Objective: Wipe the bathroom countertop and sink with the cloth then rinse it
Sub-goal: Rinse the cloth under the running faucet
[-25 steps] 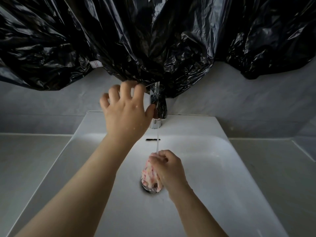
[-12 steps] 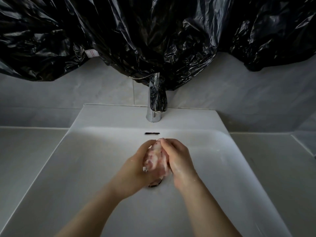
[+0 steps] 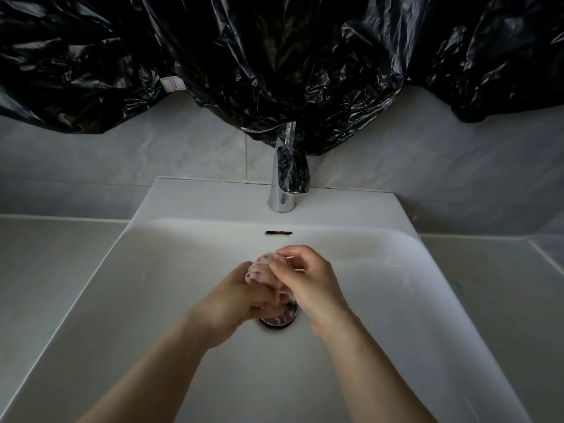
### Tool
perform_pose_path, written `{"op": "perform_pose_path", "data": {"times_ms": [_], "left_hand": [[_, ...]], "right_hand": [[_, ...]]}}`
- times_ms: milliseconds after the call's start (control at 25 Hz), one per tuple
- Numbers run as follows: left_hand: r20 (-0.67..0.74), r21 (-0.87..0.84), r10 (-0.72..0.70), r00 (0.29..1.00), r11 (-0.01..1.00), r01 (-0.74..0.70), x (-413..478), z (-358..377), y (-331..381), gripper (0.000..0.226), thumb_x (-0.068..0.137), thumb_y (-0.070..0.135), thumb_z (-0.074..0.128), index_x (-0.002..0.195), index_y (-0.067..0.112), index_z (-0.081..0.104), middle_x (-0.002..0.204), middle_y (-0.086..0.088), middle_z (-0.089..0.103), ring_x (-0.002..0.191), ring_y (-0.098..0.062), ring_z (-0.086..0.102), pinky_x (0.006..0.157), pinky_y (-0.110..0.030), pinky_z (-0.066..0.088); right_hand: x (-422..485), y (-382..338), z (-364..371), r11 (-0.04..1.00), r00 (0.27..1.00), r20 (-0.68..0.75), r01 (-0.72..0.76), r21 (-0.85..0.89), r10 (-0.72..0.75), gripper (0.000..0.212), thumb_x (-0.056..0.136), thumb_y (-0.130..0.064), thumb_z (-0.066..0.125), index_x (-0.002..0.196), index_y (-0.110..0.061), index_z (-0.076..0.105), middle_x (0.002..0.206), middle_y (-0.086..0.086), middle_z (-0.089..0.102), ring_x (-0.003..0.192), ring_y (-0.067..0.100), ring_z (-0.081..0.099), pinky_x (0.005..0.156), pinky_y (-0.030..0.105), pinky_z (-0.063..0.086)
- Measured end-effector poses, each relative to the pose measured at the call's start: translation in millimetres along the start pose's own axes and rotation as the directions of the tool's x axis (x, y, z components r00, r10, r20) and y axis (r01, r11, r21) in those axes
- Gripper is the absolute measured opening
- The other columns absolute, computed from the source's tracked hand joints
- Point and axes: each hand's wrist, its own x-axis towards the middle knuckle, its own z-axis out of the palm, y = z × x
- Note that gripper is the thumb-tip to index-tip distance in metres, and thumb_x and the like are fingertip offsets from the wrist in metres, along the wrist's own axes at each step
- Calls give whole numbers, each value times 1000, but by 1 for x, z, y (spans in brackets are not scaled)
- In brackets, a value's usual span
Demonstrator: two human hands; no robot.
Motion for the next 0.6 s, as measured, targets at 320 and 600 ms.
{"op": "perform_pose_path", "data": {"times_ms": [320,600], "left_hand": [[-366,572,145,919,814,99,16,-10,-15,35,67,12,74,89,16,48,78,1,56,71,-18,56,63,-27,47],[-341,766,314,886,639,68,18,-6,-12,28,75,11,66,74,23,39,67,14,48,63,-11,54,51,-15,36]], "right_hand": [[-4,-5,-2,953,974,224,31,-302,39,50,81,-9,63,122,-36,49,84,-13,55,75,5,56,66,14,45],[-4,3,11,956,976,182,-65,-285,120,29,90,-47,51,105,-23,44,104,-1,62,84,14,58,77,33,47]]}}
